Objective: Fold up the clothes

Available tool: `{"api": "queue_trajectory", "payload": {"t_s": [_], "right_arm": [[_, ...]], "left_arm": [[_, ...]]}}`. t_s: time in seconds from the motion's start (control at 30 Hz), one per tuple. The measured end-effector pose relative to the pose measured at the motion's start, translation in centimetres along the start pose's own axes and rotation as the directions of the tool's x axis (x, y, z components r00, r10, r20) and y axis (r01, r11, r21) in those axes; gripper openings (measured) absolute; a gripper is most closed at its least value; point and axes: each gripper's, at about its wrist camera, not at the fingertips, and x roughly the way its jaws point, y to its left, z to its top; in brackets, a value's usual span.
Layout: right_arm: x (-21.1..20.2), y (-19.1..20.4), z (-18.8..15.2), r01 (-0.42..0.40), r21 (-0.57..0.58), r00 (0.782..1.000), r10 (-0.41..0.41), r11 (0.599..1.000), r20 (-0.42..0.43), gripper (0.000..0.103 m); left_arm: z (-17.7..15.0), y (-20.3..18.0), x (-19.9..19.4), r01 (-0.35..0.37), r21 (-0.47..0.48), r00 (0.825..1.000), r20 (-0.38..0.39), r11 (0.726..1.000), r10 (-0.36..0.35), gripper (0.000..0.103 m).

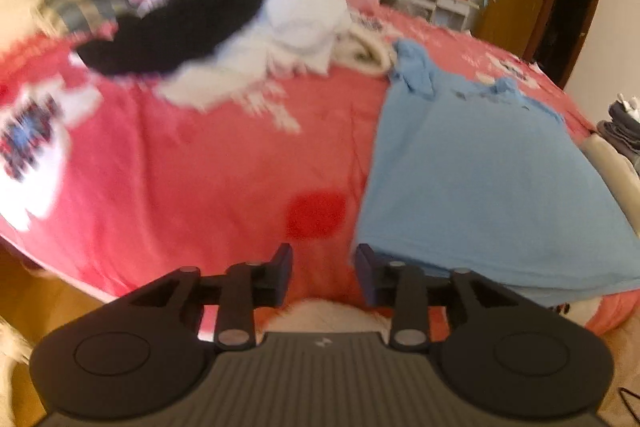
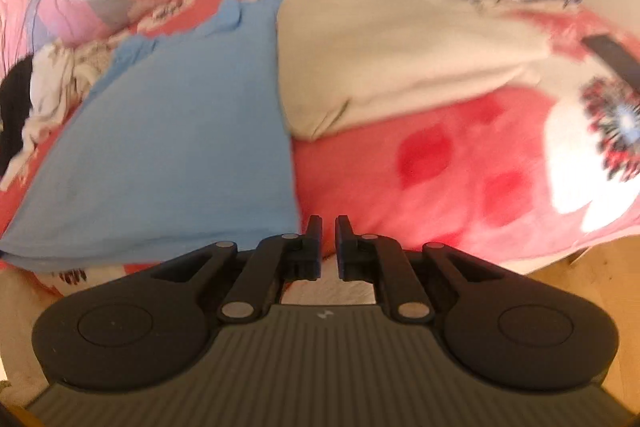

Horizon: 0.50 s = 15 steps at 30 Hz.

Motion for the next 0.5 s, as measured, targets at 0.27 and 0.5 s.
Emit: {"api": "queue_trajectory", "payload": {"t_s": [0.27,0.5], "right_arm": [[1.3,5.4,2.6,-0.217,-0.131,0.964,0.234,0.967,0.128,0.008],[8.0,7.2,0.6,-0.212,-0.175,0.976,0.199,0.961,-0.092,0.006]], "left_arm": [[2.4,-2.8,2.0,0.055,0.037,0.998,0.034,0.998,-0.056,0.037],[0.2,-1.2,5.9,0.020,-0.013,0.988,-0.151,1.000,-0.021,0.040]]}}
